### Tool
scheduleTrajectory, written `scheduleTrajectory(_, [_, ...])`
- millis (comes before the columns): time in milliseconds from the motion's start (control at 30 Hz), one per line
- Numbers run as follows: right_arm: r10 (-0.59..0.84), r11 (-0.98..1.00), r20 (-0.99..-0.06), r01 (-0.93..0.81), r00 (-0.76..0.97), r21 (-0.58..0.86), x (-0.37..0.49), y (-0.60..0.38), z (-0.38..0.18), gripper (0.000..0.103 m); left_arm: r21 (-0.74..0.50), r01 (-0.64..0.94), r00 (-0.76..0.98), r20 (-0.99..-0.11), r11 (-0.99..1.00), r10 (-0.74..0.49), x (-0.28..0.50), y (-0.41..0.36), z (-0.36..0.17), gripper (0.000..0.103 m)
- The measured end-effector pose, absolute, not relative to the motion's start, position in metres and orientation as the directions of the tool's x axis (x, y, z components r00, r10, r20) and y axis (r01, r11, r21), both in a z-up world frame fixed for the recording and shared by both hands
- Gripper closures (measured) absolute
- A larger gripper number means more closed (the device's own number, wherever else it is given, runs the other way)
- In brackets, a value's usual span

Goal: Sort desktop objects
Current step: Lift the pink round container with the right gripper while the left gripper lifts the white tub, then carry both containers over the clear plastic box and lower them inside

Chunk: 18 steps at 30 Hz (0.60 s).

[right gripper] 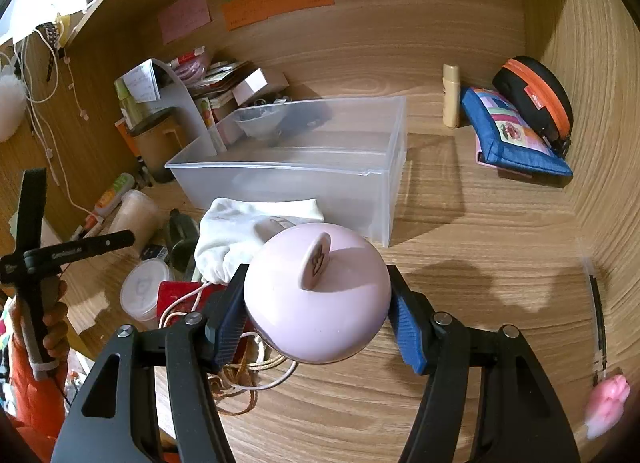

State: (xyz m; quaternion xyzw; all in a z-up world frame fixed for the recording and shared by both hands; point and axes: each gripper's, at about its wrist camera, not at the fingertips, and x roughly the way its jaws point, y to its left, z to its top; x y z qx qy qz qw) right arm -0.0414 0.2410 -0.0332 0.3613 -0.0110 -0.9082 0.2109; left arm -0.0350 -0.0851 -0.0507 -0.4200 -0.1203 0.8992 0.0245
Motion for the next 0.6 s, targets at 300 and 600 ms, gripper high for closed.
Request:
scheduleTrajectory(300, [-0.388,-0.911,-0.664,0.374,-0.639,0.173,-0.049,0.243,-0.039,0.043,-0.228,-0.019,-0.525,-0.826,-0.974,0.203,-0.086,-0.070,-0.064,0.026])
scheduleTrajectory(600, [-0.393,-0.909,-0.662,0.379,-0.638,0.173,-0.054,0.243,-0.039,0.043,-0.104,-0.050,-0.557,-0.823,-0.993,0.114,-0.097,-0.043,-0.066,0.038])
